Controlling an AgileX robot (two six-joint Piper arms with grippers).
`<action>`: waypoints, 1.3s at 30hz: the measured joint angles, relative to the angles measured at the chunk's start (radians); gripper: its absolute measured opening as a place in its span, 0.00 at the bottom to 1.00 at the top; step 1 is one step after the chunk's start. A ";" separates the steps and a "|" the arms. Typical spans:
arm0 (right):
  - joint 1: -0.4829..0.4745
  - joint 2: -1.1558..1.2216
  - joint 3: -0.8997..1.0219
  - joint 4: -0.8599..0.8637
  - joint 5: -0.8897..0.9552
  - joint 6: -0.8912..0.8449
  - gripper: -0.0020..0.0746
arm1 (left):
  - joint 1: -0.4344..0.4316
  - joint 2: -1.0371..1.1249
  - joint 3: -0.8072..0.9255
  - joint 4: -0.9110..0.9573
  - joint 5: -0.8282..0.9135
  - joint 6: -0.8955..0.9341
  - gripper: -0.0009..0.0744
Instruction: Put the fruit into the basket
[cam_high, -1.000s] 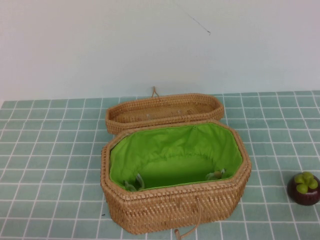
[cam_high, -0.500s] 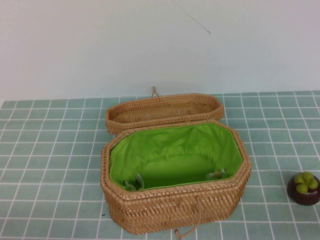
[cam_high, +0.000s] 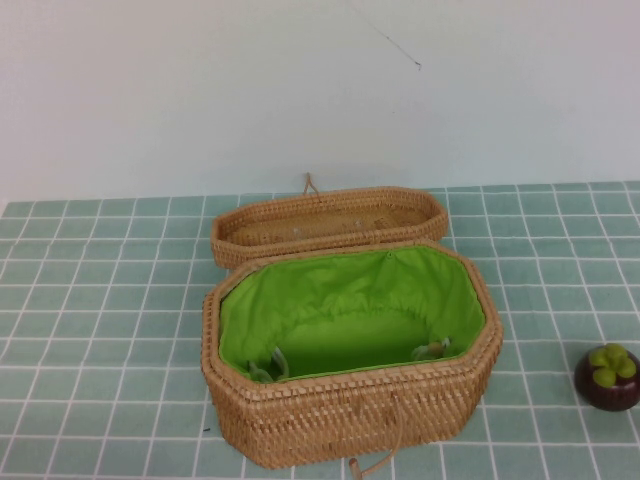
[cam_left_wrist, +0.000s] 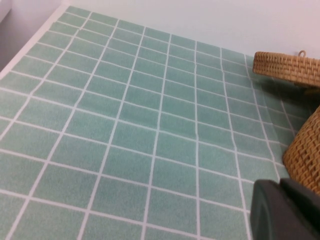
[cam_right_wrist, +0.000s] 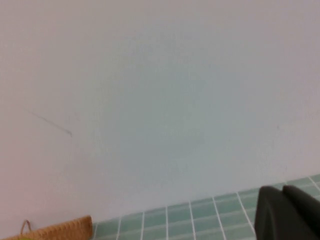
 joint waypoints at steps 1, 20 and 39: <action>0.000 0.000 0.000 0.000 -0.023 0.002 0.02 | 0.000 0.000 0.000 0.000 0.000 0.000 0.01; 0.000 0.000 -0.229 -0.071 -0.565 -0.066 0.02 | 0.000 0.000 0.000 0.000 0.000 0.000 0.01; 0.012 0.313 -0.981 -0.150 0.893 -0.154 0.02 | 0.000 0.000 0.000 0.000 0.000 0.000 0.01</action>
